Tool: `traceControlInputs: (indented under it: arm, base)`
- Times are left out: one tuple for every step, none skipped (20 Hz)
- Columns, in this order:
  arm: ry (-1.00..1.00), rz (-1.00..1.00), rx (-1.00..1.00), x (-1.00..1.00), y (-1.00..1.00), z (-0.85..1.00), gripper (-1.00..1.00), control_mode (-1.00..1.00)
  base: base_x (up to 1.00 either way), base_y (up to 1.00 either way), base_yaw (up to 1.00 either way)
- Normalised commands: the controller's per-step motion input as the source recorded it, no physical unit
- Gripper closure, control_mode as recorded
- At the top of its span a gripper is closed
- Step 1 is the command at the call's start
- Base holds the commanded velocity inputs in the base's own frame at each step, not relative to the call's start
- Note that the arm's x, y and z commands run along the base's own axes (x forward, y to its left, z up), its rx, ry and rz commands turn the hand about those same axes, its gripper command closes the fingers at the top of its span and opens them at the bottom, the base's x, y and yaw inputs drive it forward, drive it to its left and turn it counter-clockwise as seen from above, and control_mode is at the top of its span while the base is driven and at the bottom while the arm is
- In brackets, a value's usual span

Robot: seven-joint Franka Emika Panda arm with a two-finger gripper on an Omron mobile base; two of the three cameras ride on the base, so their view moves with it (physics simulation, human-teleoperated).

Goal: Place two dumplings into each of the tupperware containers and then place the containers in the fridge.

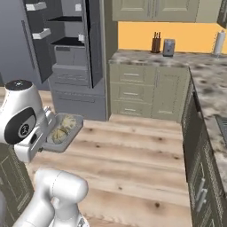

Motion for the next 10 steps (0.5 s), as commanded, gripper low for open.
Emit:
traceControlInputs:
  arm:
    - [0.0,0.0,0.0,0.0,0.0,0.0,1.0,1.0]
    - [0.0,0.0,0.0,0.0,0.0,0.0,1.0,1.0]
    - [0.0,0.0,0.0,0.0,0.0,0.0,1.0,1.0]
    - [0.0,0.0,0.0,0.0,0.0,0.0,1.0,1.0]
    - [0.0,0.0,0.0,0.0,0.0,0.0,1.0,1.0]
    - [0.0,0.0,0.0,0.0,0.0,0.0,1.0,1.0]
    - [0.0,0.0,0.0,0.0,0.0,0.0,1.0,1.0]
    - [0.0,0.0,0.0,0.0,0.0,0.0,1.0,1.0]
    - [0.0,0.0,0.0,0.0,0.0,0.0,1.0,1.0]
    - [0.0,0.0,0.0,0.0,0.0,0.0,1.0,1.0]
  base:
    - [1.0,0.43,0.0]
    - [1.0,0.45,0.0]
    - [1.0,0.46,0.0]
    - [1.0,0.45,0.0]
    - [1.0,0.45,0.0]
    - [1.0,0.44,0.0]
    - [1.0,0.45,0.0]
    - [1.0,0.49,0.0]
    - [1.0,0.54,0.0]
    - [1.0,0.6,0.0]
